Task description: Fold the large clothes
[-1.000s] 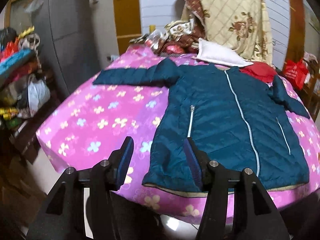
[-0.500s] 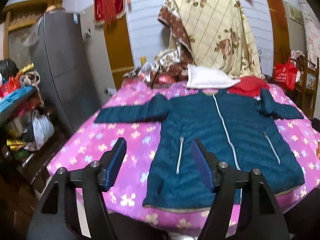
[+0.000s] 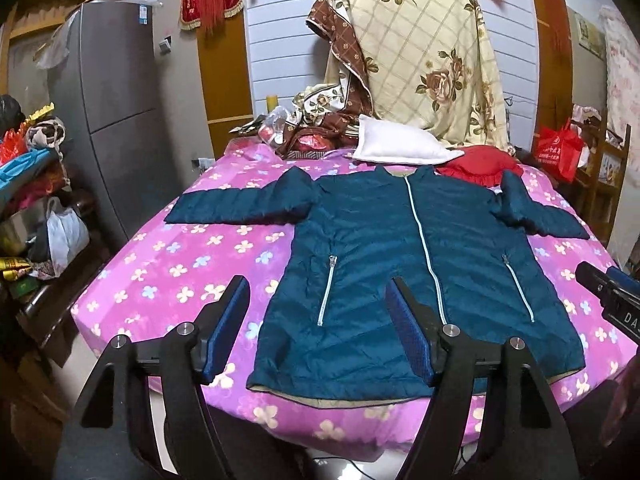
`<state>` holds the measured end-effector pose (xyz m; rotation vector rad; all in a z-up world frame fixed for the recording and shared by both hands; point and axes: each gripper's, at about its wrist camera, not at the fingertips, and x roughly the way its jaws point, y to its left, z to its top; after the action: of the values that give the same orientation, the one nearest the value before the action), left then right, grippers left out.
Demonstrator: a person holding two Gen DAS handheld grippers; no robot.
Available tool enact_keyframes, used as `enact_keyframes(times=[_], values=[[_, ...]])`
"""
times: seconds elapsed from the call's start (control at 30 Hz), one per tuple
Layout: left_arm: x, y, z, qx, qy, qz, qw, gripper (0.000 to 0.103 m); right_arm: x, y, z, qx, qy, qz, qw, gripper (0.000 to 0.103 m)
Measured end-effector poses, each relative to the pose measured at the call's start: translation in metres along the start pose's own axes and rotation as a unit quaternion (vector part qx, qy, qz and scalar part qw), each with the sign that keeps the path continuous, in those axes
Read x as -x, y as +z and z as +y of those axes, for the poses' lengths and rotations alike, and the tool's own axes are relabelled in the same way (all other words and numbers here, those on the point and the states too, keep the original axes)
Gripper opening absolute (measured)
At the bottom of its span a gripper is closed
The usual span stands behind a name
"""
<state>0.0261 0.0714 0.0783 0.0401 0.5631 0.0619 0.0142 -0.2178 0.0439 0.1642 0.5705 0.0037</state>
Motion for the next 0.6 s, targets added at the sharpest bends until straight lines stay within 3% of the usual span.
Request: enact_keyframes(times=[0.6], values=[[-0.002, -0.004, -0.001, 0.002, 0.013, 0.001, 0.9999, 0.071, 0.000, -0.008, 0.013, 0.040, -0.023, -0.008, 0.999, 0.078]])
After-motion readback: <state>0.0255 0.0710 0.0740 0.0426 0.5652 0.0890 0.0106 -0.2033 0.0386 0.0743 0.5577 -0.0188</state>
